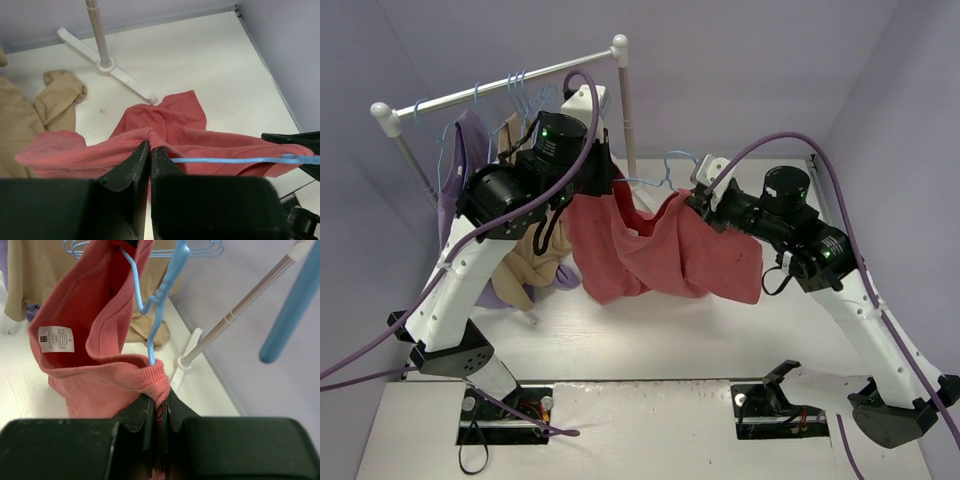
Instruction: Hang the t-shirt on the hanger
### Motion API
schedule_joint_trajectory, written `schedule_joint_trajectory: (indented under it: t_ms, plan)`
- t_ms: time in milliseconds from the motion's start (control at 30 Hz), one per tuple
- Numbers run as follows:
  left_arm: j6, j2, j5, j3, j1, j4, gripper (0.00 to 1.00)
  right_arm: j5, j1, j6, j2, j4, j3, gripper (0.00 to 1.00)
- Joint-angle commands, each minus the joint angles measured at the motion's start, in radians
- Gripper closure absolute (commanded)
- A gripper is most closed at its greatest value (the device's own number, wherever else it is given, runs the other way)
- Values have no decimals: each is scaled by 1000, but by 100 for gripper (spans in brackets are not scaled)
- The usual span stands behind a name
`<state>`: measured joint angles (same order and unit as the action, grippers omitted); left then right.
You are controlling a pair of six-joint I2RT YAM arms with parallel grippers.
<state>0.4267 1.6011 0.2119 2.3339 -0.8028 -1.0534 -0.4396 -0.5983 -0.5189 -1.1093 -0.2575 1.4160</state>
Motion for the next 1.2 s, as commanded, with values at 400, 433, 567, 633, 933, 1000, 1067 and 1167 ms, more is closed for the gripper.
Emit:
schedule_joint_trajectory:
  t_ms: [400,433,567,633,933,1000,1067,1167]
  plan:
    - [-163,-3,-116,-83,12,148,100,-7,-10,78,124,247,-143,100]
    - [-172,1,-125,-77,13,148,100,-4,-9,79,128,247,-154,100]
    - [-187,17,-174,-70,14,148,100,2,-8,83,134,276,-187,100]
    - [-193,21,-186,-66,15,149,100,5,-8,86,136,295,-205,100]
    - [-251,-32,-167,-51,25,147,95,-1,-6,103,142,414,-214,100]
    - [-264,-48,-159,-51,29,147,94,-18,-6,112,122,454,-200,100]
    - [-275,-56,-158,-47,33,147,94,-39,-6,125,106,485,-193,100]
    - [-299,-61,-161,-36,34,147,93,-75,-5,150,84,539,-187,100]
